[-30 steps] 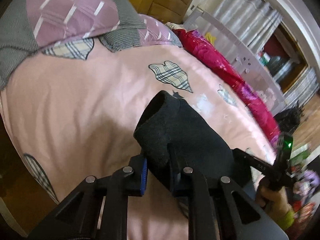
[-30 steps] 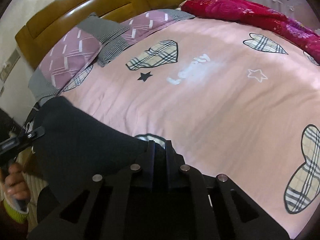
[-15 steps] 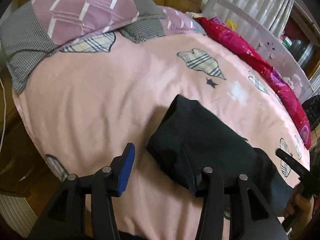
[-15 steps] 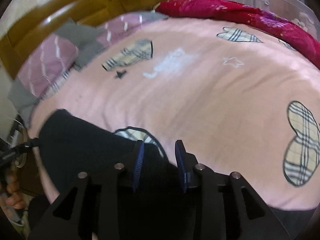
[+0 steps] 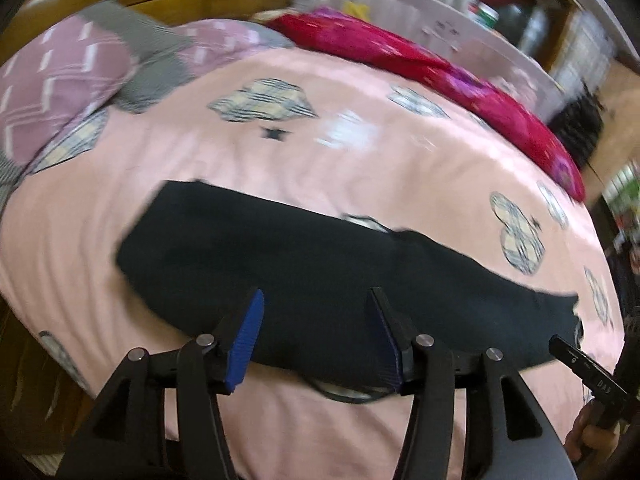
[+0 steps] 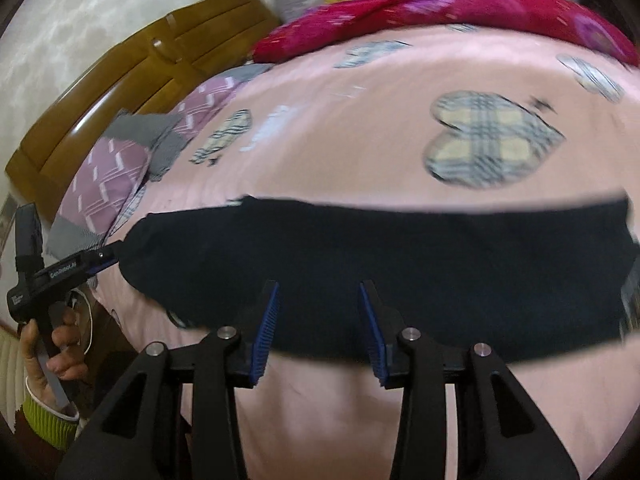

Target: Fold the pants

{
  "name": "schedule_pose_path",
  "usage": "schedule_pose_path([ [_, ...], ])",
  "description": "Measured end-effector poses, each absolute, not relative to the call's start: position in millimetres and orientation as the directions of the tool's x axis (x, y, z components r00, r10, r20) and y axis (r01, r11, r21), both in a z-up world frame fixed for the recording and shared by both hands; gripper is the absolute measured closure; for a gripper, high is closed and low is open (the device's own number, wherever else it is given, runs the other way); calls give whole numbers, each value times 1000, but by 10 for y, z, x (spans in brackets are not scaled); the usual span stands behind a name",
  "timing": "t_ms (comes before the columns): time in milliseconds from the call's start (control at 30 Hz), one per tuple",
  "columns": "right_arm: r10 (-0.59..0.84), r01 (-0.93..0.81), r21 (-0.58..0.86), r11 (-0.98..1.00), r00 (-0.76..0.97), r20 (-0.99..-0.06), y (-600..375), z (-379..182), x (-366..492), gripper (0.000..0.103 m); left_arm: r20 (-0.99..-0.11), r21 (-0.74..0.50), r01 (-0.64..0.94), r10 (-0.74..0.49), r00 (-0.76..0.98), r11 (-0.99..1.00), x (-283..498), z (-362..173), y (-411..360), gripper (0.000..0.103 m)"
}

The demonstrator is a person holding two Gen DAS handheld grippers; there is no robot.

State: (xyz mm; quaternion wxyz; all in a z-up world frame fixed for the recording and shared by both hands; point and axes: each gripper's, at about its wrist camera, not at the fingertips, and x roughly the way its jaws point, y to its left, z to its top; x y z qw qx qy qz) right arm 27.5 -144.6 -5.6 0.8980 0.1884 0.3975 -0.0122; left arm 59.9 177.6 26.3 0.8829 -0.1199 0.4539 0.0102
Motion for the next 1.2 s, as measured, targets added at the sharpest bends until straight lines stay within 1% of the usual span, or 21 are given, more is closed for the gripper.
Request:
schedule_pose_path([
  [167,66,294,358,886,684,-726,-1819,-191,-246,61,-823,-176,-11,-141,551,984,648,207,1240,45],
  [267,27,354,376,856,696,-717,-1998,-189,-467,61,-833,-163,49,-165,529,985,668,196,946,45],
  [400,-21,431,413,803,712,-702,-2256,-193,-705,59,-840,-144,117,-184,510,983,692,207,646,42],
  [467,-42,463,434,773,720,-693,-2379,-192,-794,59,-842,-140,145,-195,503,979,707,216,541,42],
  [600,-82,499,464,732,741,-667,-2548,-172,-914,59,-845,-128,200,-212,490,971,746,257,298,40],
  [800,-109,525,483,701,749,-654,-2743,-172,-976,59,-855,-95,294,-229,465,951,880,276,-59,37],
  [967,-134,548,491,677,748,-650,-2964,-197,-919,59,-870,-110,377,-273,412,920,1083,219,-448,37],
  [1067,-138,568,495,657,737,-662,-3103,-261,-889,59,-878,-114,420,-289,381,900,1226,173,-684,37],
  [1200,-128,571,526,630,745,-655,-3260,-336,-854,59,-886,-120,480,-312,343,869,1417,118,-1033,37],
])
